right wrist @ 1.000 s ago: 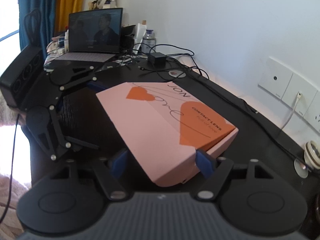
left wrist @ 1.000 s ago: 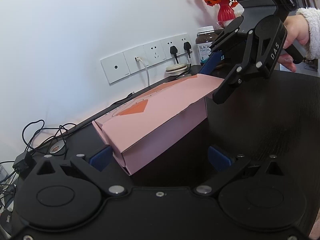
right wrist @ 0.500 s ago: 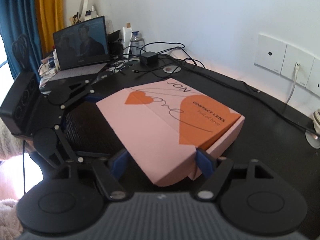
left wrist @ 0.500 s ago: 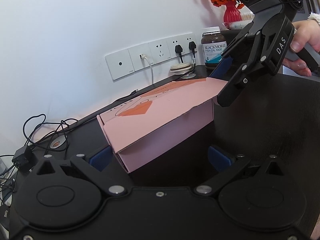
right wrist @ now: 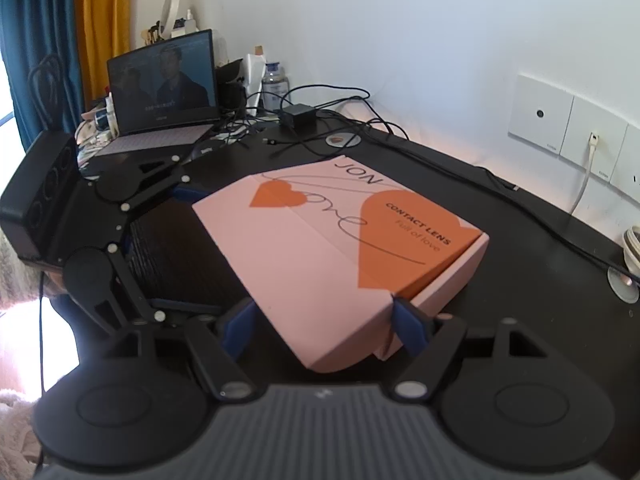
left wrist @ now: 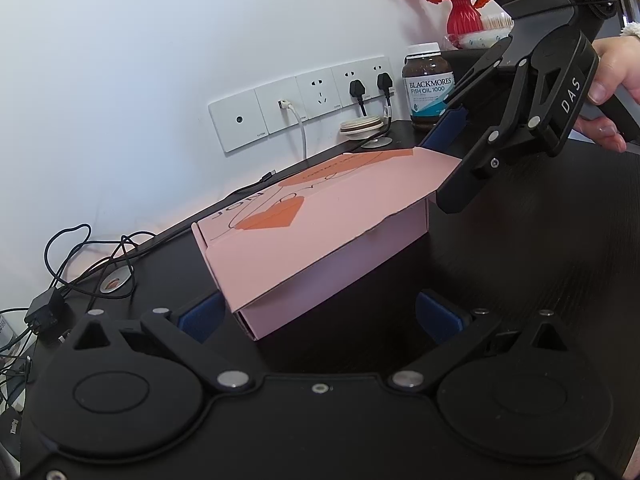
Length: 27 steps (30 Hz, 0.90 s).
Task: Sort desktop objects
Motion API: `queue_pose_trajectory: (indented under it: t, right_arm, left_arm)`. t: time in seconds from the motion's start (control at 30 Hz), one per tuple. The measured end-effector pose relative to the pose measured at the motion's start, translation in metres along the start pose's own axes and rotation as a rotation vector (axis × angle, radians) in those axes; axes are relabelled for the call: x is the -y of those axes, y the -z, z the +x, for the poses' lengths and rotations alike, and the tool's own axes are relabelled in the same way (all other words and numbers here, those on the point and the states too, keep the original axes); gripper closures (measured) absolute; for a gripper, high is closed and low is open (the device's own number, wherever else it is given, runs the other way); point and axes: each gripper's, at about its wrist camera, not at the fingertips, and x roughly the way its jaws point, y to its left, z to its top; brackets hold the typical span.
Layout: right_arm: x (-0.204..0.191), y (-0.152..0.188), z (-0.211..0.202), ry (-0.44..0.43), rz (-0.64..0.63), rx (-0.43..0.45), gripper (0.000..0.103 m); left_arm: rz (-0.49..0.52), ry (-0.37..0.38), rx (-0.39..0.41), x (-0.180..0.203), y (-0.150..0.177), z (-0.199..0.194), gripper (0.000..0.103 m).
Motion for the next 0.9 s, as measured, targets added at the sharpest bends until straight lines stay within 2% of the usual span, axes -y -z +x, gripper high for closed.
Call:
queue_pose_trajectory:
  t: [0.63, 0.9]
  right_arm:
    - [-0.004, 0.0037, -0.0005, 0.017, -0.003, 0.016, 0.029]
    - [0.0041, 0.0039, -0.0024, -0.031, 0.072, 0.031, 0.029]
  left_arm:
    - [-0.009, -0.001, -0.006, -0.0003, 0.0005, 0.0035, 0.0]
    - [-0.02, -0.008, 0.004, -0.0013, 0.0014, 0.0021, 0.0]
